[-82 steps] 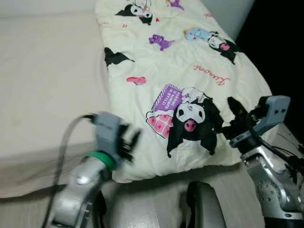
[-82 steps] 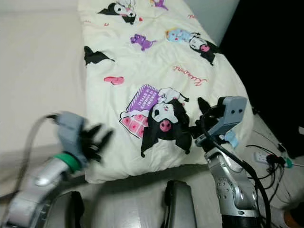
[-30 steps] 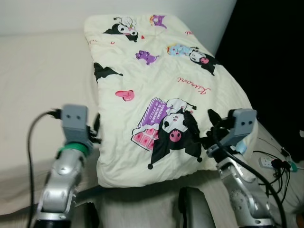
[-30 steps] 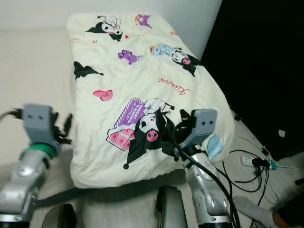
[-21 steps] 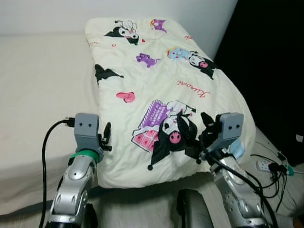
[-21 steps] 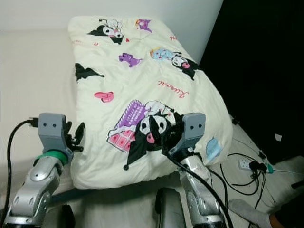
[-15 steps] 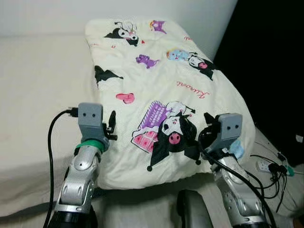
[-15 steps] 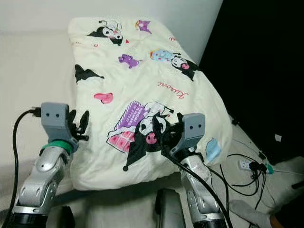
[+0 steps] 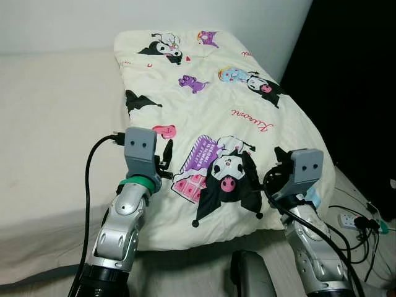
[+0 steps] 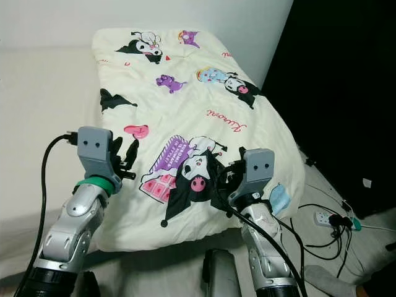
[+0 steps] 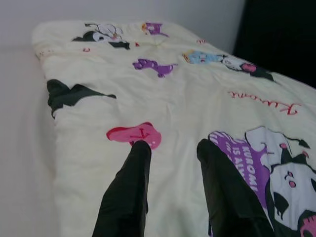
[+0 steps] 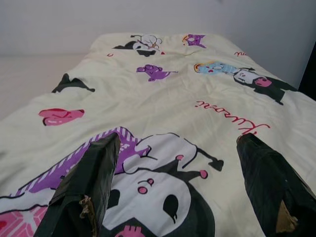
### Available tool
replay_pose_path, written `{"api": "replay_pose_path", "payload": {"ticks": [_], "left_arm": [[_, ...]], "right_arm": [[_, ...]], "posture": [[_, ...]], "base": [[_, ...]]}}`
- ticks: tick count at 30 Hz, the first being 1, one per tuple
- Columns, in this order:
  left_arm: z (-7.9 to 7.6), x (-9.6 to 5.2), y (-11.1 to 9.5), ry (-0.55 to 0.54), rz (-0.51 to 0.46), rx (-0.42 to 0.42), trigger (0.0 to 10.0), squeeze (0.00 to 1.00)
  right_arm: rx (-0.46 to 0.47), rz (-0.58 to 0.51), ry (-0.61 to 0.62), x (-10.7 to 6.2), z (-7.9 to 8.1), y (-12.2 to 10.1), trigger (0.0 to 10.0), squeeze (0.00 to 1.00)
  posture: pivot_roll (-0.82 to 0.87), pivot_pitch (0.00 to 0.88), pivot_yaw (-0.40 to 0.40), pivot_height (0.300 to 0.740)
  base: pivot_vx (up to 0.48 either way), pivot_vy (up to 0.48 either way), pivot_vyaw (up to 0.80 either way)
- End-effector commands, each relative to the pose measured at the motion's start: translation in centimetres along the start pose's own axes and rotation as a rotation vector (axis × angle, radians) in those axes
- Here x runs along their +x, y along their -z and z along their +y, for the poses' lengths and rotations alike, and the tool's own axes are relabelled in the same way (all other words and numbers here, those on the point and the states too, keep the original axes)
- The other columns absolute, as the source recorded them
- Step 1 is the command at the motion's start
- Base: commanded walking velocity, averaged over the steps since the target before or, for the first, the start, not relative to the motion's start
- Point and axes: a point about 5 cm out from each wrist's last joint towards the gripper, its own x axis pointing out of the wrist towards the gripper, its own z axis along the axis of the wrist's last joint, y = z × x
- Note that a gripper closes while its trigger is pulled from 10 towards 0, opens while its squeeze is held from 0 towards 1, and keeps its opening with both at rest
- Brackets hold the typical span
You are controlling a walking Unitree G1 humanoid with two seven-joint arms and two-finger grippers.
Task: Clean up the room
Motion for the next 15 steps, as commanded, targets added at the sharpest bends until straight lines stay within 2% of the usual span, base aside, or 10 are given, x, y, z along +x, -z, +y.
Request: {"api": "replay_pose_path", "payload": {"ticks": [1,15], "left_arm": [[-0.2,0.02,0.49,0.009,0.015,0.008,10.0,0.0],[-0.83,-0.09,0.9,0.03,0.026,0.004,10.0,0.0]], "right_arm": [[-0.001,0.01,0.022,-0.35,-0.43,0.37,10.0,0.0],[0.006,0.017,0.023,-0.33,-0.44,0.74,10.0,0.0]], "posture": [[-0.13,0.063,0.041,0.549],[-0.13,0.065,0.04,0.603]], "base": [[0.0,0.0,0.0],[0.0,0.0,0.0]]}}
